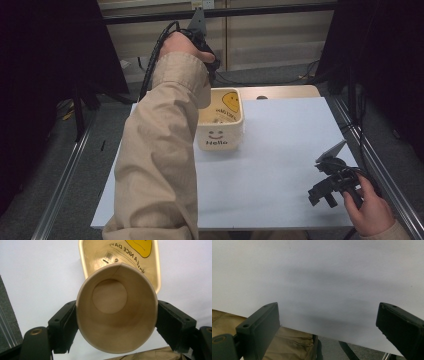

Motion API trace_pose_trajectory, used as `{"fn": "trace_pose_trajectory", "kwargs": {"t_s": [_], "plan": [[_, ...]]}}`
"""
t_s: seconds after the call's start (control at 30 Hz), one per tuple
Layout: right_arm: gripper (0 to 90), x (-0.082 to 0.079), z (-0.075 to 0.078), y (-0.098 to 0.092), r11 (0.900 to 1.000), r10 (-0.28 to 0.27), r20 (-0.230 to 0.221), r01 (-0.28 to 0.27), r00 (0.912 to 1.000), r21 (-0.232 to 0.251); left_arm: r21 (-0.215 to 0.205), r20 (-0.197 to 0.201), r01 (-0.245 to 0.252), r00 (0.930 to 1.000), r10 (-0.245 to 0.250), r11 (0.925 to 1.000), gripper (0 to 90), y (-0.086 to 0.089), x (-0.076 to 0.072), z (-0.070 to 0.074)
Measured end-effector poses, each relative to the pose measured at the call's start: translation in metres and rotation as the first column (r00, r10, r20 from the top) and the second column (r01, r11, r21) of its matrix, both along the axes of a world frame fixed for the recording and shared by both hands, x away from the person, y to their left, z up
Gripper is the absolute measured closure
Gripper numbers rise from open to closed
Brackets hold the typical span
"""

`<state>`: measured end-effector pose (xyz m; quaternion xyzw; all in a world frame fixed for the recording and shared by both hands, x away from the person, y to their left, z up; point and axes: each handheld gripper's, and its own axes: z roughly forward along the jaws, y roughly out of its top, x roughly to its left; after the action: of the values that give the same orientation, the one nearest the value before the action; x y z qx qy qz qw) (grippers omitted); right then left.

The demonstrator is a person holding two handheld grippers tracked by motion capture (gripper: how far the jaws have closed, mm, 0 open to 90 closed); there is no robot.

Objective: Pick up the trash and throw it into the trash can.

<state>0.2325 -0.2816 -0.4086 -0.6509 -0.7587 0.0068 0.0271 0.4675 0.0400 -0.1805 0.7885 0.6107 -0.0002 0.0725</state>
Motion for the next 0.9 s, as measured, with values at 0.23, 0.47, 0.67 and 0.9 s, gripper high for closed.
{"fn": "trace_pose_trajectory", "kwargs": {"t_s": [0.23,0.47,0.67,0.9], "plan": [[4.7,0.0,-0.001,0.001,1.0,0.008,0.002,-0.008,1.0,-0.002,-0.002,0.002,0.008,1.0,-0.008,1.0,22.7,-0.006,0.005,-0.019],[4.7,0.0,0.0,0.0,1.0,0.001,0.004,-0.001,1.0,0.0,0.011,-0.016,0.017,0.9997,-0.017,0.9998,22.2,-0.011,0.009,-0.042],[4.7,0.0,0.0,0.001,1.0,0.016,0.007,-0.016,0.9999,-0.006,0.019,-0.007,0.017,0.9998,-0.017,0.9997,21.8,-0.009,0.012,-0.053],[4.8,0.0,0.0,0.002,1.0,0.015,0.006,-0.015,0.9999,-0.008,0.012,-0.013,0.012,0.9998,-0.012,0.9999,21.1,-0.011,0.013,-0.06]]}}
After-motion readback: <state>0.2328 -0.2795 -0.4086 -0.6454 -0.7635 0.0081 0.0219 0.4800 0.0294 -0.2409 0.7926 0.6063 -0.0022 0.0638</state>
